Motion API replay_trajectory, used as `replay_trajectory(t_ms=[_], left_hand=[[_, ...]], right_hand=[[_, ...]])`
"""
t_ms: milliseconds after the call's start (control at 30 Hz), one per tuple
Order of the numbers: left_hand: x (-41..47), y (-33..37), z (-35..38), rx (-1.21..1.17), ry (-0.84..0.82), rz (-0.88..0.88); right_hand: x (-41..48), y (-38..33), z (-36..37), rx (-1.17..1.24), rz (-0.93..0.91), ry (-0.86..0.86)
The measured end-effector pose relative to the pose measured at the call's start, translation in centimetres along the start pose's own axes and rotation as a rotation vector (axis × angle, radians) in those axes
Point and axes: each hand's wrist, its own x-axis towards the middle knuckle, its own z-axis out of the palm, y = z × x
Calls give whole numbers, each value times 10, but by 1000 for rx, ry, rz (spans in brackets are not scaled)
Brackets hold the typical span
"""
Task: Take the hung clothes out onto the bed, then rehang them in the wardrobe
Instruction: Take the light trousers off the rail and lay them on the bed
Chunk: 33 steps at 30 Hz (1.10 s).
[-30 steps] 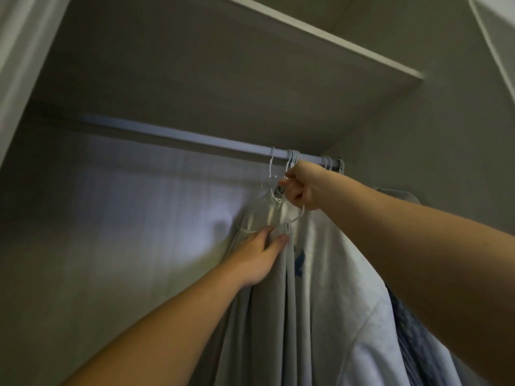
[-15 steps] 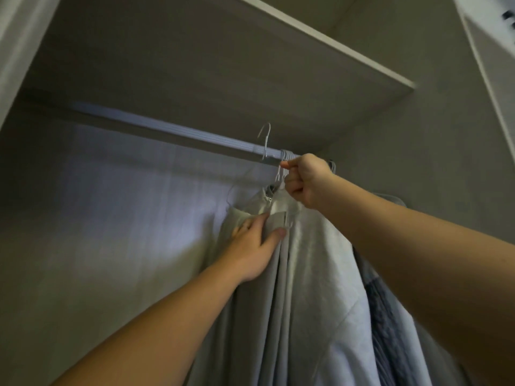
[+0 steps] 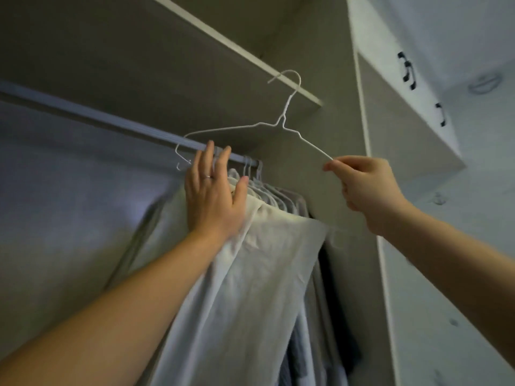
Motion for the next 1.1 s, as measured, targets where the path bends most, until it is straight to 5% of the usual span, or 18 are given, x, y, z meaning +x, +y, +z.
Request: replay_trajectory(t_ms=[500,833,1100], left_hand=[[-98,327,27,-487,-68,62],[-216,588,19,-1024,-481,74],[-326,785,-36,-1436,-771,180]], right_hand=[[-152,-72,-375,-521,-79,172],[-310,-179,-595,-996,140,274],[-451,-273,-691,-1416,485,466]])
